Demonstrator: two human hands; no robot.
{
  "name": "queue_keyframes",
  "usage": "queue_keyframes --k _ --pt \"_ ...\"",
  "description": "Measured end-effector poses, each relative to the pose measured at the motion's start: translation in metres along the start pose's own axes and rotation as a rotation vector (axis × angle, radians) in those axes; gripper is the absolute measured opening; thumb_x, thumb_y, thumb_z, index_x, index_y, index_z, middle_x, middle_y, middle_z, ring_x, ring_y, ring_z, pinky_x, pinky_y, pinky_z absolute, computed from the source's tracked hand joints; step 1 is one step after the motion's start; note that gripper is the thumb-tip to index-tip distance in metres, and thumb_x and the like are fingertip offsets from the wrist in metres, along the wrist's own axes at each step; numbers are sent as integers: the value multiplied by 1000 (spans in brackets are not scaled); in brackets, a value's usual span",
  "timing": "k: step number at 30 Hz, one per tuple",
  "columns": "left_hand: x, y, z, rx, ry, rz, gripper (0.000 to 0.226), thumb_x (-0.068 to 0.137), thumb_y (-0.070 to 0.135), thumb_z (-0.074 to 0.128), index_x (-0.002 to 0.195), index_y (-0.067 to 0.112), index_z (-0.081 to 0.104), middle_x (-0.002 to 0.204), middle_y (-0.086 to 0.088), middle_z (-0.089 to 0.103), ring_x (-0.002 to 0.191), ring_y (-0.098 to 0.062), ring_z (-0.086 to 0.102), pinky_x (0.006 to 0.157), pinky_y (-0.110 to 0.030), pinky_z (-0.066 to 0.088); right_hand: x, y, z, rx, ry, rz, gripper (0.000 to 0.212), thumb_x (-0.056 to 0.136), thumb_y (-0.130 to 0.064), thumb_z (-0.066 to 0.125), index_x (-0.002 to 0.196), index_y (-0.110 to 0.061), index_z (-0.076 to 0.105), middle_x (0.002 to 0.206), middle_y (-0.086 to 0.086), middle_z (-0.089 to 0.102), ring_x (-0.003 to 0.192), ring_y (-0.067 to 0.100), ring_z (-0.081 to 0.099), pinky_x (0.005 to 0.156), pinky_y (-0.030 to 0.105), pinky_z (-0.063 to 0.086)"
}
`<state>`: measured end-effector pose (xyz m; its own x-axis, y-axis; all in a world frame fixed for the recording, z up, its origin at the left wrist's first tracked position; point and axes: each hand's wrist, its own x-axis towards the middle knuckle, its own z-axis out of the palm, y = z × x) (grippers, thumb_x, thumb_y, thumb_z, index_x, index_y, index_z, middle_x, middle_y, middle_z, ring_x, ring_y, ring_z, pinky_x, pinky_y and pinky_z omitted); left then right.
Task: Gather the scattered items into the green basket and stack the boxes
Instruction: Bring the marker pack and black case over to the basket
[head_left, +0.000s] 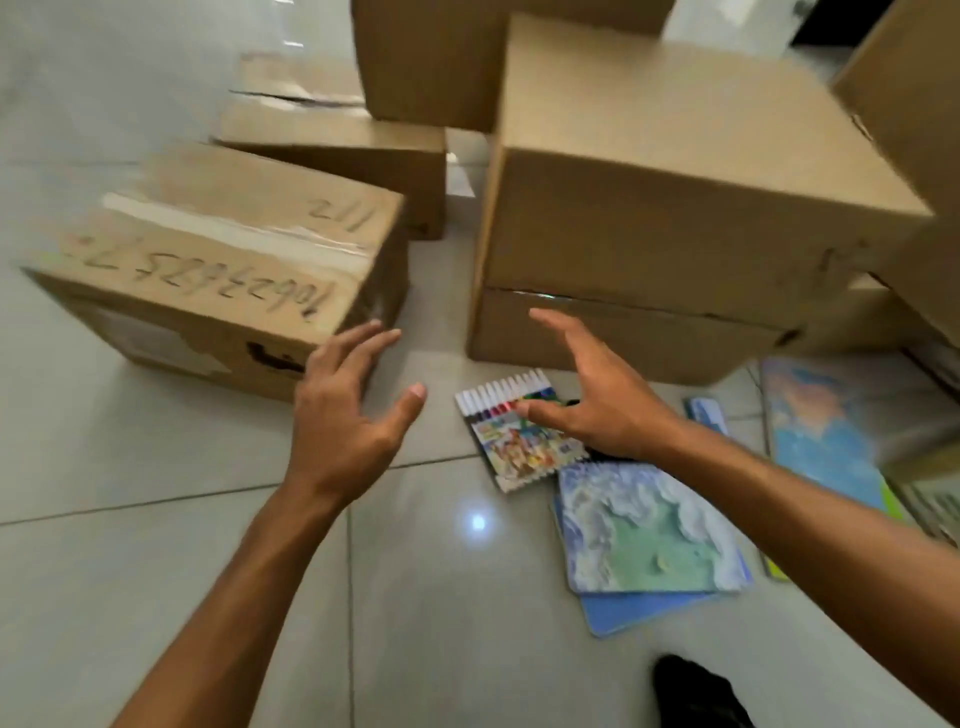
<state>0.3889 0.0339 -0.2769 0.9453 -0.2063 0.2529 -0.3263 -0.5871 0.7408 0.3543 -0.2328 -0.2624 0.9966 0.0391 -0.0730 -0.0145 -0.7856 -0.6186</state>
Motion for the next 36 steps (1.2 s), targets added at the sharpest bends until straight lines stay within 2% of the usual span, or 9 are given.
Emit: queue_keyframes --k 3,7,13,15,18,24,29,32,36 --pt "7 0 31 76 6 85 55 81 42 64 132 21 57 138 1 51 129 -16 43 105 -43 40 -17 40 3 -22 -31 104 94 78 -48 81 150 -47 20 159 -11 30 143 12 32 112 32 32" --pt "15 -7 82 66 -267 -45 69 82 43 71 142 25 44 146 0 43 131 -19 42 106 -38 38 -28 74 18 -75 -92 204 103 72 -55 82 149 -49 14 159 -7 30 142 19 34 112 43 35" --pt "6 -38 142 452 -764 55 120 62 80 66 153 40 -2 161 0 -14 147 -24 -10 118 -45 -1 -30 97 42 -405 -209 134 112 64 -69 76 148 -50 5 161 -3 14 142 26 30 112 43 25" --pt "0 -41 150 439 -737 79 124 55 86 61 152 40 0 160 2 -12 144 -21 -10 118 -42 -1 -26 98 46 -399 -195 150 112 62 -72 74 149 -51 7 161 -1 15 142 27 30 112 43 24" --pt "1 -40 150 390 -633 53 119 56 81 67 151 37 11 154 -1 15 137 -22 12 115 -35 14 -21 98 46 -436 -195 115 114 58 -75 75 151 -48 16 158 -2 23 138 26 34 110 41 29" --pt "14 -39 134 139 -479 -301 94 73 54 77 149 24 31 125 -2 54 114 -21 46 87 -32 40 -16 96 46 -220 -234 64 107 57 -49 91 149 -39 36 135 -10 40 125 16 39 103 33 39" --pt "1 -44 123 181 -533 -378 76 71 45 81 135 23 46 131 -7 40 115 -25 51 94 -33 47 -9 90 40 -148 -379 87 115 50 -47 95 148 -47 34 133 -15 29 121 4 32 100 13 33" --pt "-6 -45 120 204 -513 -362 56 71 44 81 118 26 57 125 -4 46 109 -21 52 91 -34 49 4 85 19 -378 -321 21 109 55 -64 85 148 -49 31 153 -11 23 135 16 29 112 36 31" --pt "-2 -42 110 203 -536 -371 46 69 36 84 100 26 51 114 -1 54 98 -18 54 81 -35 51 15 86 7 -618 -456 2 104 71 -49 81 152 -50 17 165 -10 0 147 22 9 118 43 14"
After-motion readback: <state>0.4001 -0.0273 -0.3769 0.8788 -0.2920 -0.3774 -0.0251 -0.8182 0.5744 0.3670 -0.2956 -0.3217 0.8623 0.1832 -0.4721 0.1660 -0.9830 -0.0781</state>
